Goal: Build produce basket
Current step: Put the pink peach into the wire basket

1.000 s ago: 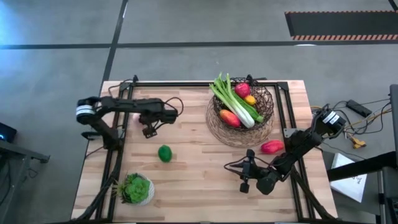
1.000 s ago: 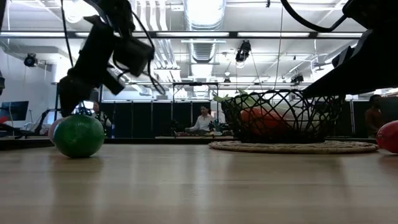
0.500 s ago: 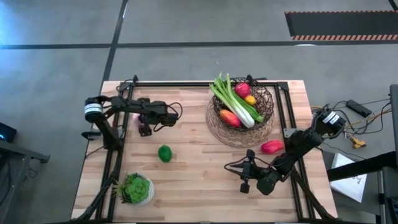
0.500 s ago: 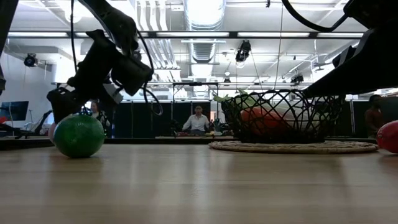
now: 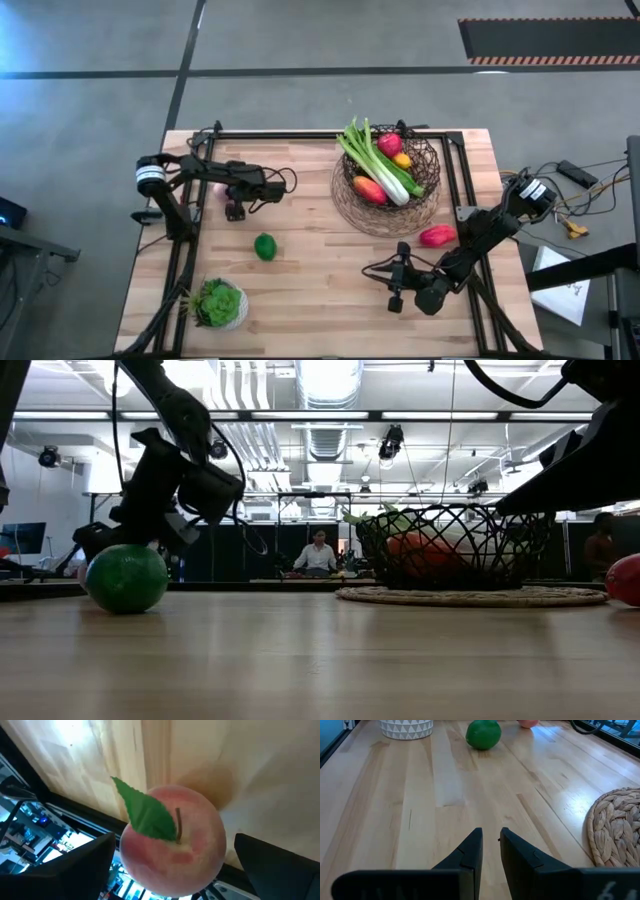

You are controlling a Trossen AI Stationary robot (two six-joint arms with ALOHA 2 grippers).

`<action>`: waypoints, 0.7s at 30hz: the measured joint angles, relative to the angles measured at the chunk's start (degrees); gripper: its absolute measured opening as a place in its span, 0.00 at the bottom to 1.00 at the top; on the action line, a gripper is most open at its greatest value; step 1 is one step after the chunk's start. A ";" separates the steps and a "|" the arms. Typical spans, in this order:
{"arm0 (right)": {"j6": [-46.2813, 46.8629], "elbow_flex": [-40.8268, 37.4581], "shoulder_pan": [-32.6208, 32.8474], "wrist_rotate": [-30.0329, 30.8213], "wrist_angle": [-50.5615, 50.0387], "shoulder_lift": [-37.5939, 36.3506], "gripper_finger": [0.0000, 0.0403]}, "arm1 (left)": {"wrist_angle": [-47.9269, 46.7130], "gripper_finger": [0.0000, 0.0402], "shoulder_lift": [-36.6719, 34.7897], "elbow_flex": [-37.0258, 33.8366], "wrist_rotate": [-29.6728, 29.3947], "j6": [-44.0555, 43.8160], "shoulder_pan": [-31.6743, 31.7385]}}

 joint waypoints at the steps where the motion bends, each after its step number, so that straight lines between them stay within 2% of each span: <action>1: 0.00 0.00 0.00 0.00 0.00 0.00 0.14 | 0.14 0.97 0.05 -0.26 0.02 0.49 0.08; 12: -0.02 0.00 0.11 0.00 0.00 0.00 0.14 | 4.44 0.97 0.50 -5.74 0.09 1.98 0.69; 16: 0.00 0.00 0.13 0.01 0.00 0.00 0.14 | 4.62 0.90 0.50 -6.52 0.09 1.86 0.80; 21: -0.60 -0.02 1.55 0.44 -0.17 -0.14 0.14 | 4.62 0.77 0.50 -5.58 0.17 0.42 0.73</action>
